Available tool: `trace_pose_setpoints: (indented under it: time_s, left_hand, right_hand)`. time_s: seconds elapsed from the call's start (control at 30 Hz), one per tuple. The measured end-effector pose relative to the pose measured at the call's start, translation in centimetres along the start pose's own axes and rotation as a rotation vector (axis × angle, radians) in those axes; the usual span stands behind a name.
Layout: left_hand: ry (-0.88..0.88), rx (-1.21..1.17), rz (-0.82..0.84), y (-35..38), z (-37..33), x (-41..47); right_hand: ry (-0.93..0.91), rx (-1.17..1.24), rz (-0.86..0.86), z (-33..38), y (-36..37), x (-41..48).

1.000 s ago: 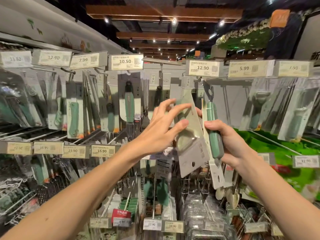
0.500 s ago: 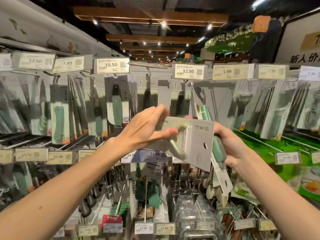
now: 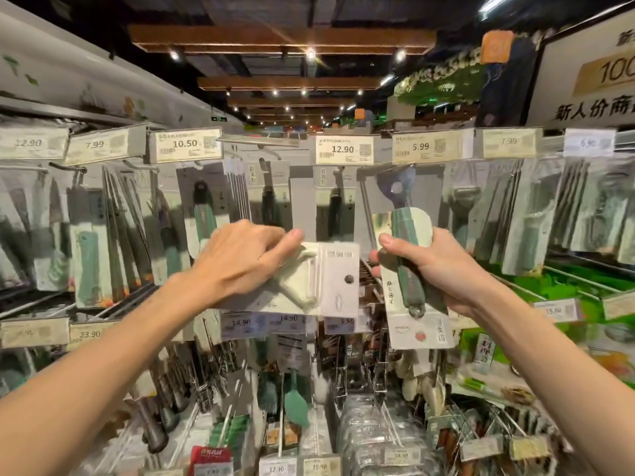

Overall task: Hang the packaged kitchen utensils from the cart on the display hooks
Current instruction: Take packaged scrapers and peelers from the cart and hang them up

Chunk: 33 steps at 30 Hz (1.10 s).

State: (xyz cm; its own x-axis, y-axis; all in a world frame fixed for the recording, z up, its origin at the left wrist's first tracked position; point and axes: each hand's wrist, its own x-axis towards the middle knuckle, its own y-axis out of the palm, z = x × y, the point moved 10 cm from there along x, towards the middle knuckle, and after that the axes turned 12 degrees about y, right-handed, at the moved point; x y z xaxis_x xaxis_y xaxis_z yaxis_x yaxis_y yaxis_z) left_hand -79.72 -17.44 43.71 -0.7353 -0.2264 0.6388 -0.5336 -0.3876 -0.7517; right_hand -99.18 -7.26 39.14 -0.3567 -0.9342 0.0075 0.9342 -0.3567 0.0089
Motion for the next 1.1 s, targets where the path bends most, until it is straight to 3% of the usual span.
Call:
trace_pose_setpoints:
  time_s: [0.1, 0.2, 0.33, 0.4, 0.5, 0.7, 0.8, 0.9, 1.0, 1.1]
  left_hand:
    - [-0.007, 0.146, 0.117, -1.4, -0.5, 2.3]
    - [0.093, 0.304, 0.182, -2.0, -2.5, 3.7]
    - [0.344, 0.489, 0.2, -1.1, -7.0, 3.0]
    - [0.508, 0.446, 0.219, 0.5, -9.0, 2.2]
    - [0.655, 0.335, 0.117, 1.0, -10.7, 1.1]
    - [0.758, 0.345, -0.111, -0.7, -11.5, -0.3]
    - [0.652, 0.184, -0.118, -1.3, -10.4, 0.1]
    - [0.334, -0.106, -0.131, -2.3, -7.7, 1.2]
    - [0.062, -0.432, -0.006, -0.7, -5.4, 1.6]
    - [0.011, -0.525, 0.044, 0.1, -5.1, 1.7]
  right_hand:
    - [0.019, 0.034, 0.015, 0.0, 0.7, 0.4]
    - [0.086, 0.14, 0.109, -0.5, 1.6, 0.9]
    - [0.195, 0.094, 0.286, -1.2, 3.8, 0.9]
    - [0.25, 0.048, 0.275, -1.4, 4.1, 0.9]
    - [0.301, -0.01, 0.205, -1.5, 3.9, 1.2]
    - [0.444, -0.119, 0.302, -3.4, 4.5, 1.1]
    - [0.393, -0.34, 0.265, -3.5, 3.2, 1.4]
    - [0.251, -0.451, 0.115, -2.5, 1.2, 2.0]
    - [0.063, -0.266, 0.054, -0.2, 1.0, 1.9]
    - [-0.07, -0.135, 0.056, 1.5, 1.6, 1.2]
